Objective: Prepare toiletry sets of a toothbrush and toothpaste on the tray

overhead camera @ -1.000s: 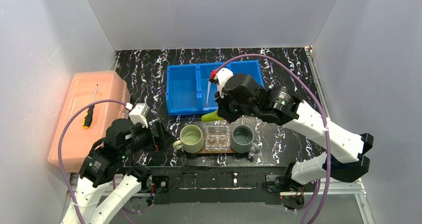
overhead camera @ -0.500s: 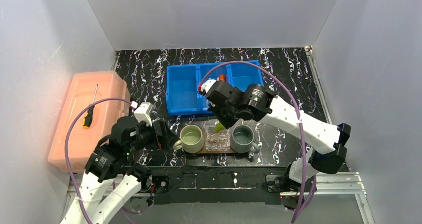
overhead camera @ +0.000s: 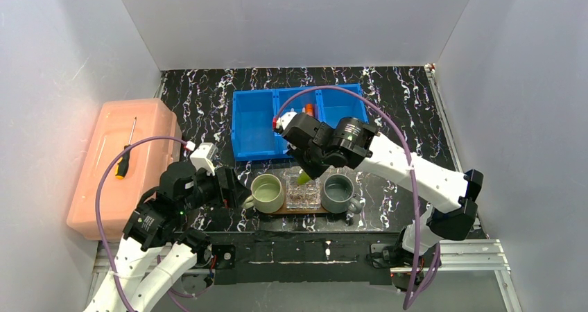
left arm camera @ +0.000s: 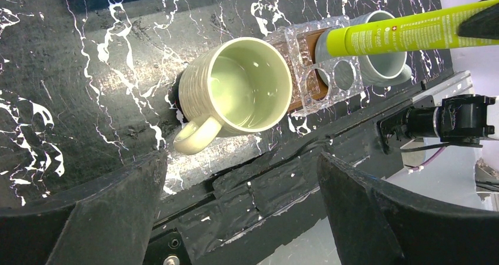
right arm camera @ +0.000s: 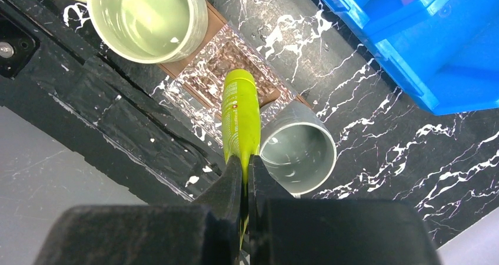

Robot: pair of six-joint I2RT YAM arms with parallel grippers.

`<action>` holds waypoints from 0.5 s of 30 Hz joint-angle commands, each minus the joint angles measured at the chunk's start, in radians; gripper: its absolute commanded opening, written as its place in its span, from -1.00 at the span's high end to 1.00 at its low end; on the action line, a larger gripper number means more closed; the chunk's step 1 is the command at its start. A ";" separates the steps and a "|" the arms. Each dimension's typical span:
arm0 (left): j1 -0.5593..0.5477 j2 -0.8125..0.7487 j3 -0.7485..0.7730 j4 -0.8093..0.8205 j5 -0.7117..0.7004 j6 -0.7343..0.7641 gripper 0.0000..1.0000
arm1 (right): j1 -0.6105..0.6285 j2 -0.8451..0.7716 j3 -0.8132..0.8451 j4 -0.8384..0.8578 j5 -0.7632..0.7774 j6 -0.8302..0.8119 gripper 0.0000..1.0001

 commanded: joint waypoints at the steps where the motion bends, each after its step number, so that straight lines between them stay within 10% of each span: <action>1: 0.004 -0.011 -0.008 0.012 0.010 0.005 -0.97 | 0.008 0.017 0.019 0.055 0.008 -0.019 0.97; 15: 0.004 -0.002 -0.008 0.014 0.007 0.005 -0.97 | 0.008 0.045 -0.018 0.089 -0.009 -0.023 0.97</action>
